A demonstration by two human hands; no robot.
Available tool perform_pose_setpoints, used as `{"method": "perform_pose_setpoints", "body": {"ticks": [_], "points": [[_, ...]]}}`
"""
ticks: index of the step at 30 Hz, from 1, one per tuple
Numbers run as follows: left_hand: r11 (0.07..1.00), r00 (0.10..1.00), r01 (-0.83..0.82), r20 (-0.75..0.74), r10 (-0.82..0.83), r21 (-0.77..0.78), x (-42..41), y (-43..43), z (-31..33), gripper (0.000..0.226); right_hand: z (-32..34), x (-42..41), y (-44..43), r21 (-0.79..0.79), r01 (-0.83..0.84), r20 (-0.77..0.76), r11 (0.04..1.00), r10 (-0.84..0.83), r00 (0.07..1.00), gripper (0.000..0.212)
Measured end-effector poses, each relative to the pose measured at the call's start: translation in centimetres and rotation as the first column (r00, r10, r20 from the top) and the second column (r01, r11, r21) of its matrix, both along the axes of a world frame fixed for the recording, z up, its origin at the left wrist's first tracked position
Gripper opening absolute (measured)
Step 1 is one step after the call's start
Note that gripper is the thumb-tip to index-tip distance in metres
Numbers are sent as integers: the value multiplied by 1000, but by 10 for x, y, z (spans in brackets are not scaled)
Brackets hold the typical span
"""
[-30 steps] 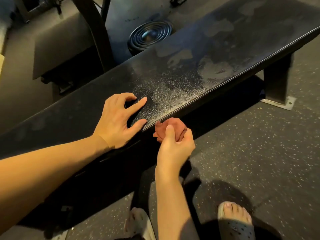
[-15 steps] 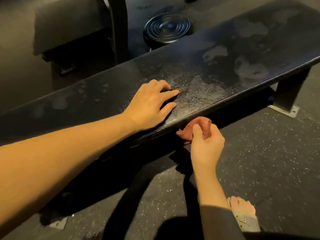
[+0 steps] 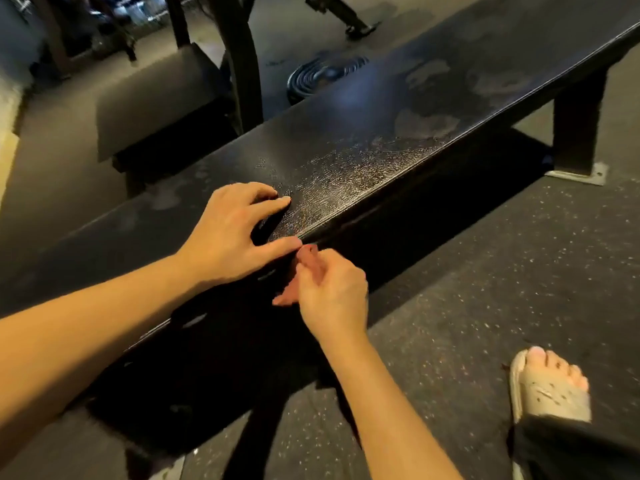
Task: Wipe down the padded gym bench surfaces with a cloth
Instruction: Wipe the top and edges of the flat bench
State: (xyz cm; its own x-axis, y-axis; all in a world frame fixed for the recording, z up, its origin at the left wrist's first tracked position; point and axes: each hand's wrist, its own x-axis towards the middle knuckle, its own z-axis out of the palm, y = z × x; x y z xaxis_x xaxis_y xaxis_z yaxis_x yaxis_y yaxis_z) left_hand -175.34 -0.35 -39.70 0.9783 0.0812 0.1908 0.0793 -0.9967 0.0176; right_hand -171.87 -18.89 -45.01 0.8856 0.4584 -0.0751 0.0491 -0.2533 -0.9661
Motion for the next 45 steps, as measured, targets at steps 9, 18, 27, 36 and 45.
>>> {"method": "perform_pose_setpoints", "body": {"ticks": [9, 18, 27, 36, 45], "points": [[999, 992, 9, 126, -4, -47, -2, 10, -24, 72, -9, 108, -23, 4, 443, 33, 896, -443, 896, 18], [998, 989, 6, 148, 3, -61, -4, 11, -27, 66, -6, -17, 16, 117, 203, 60, 972, -211, 976, 21], [998, 990, -14, 136, 22, -58, -5, 8, -24, 65, -24, 32, 15, 31, 395, 89, 918, -396, 914, 31], [998, 994, -18, 102, 23, -54, -6, 7, -21, 65, -27, 90, 2, 27, 531, 29, 847, -532, 846, 19], [998, 995, -29, 92, 35, -60, -8, 5, -19, 67, -27, 63, 11, 4, 392, 145, 920, -388, 910, 15]]}}
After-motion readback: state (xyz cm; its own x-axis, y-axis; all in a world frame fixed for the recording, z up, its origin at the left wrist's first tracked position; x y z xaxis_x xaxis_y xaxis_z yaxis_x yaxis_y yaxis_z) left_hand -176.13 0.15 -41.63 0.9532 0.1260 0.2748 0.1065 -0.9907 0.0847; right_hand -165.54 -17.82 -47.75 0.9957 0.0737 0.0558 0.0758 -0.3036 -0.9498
